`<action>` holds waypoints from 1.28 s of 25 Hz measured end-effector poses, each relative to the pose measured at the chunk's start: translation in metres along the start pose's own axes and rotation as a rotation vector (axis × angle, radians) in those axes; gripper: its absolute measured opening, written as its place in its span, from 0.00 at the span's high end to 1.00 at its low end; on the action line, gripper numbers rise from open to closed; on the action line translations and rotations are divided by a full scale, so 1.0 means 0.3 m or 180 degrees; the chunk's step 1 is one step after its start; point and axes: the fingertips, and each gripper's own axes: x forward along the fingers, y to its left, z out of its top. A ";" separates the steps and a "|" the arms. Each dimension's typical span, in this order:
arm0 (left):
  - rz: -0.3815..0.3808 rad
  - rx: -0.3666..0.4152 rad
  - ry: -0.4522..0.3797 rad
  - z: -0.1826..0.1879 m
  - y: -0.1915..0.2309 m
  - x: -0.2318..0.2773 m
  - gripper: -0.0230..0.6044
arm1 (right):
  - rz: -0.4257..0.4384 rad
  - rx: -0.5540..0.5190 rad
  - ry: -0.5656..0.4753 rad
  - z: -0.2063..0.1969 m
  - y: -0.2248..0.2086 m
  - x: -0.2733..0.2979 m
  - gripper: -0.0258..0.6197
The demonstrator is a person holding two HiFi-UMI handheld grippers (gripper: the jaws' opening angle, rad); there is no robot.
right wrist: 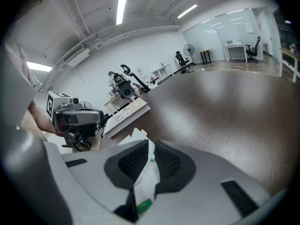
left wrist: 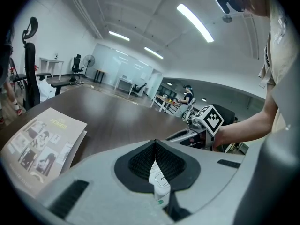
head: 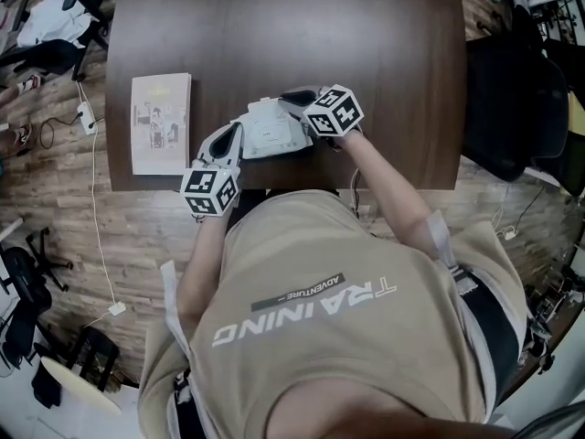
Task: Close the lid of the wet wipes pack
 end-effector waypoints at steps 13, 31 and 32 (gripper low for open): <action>-0.0135 0.0121 -0.0060 0.004 0.039 -0.032 0.96 | -0.0162 -0.0329 0.0027 -0.008 0.125 -0.057 0.89; -0.0349 0.0210 -0.0016 0.001 -0.015 -0.044 0.96 | -0.0397 -0.0534 0.0316 -0.167 0.216 -0.114 0.89; -0.0352 0.0208 -0.0013 -0.003 -0.010 -0.045 0.96 | -0.0407 -0.0520 0.0325 -0.175 0.215 -0.109 0.89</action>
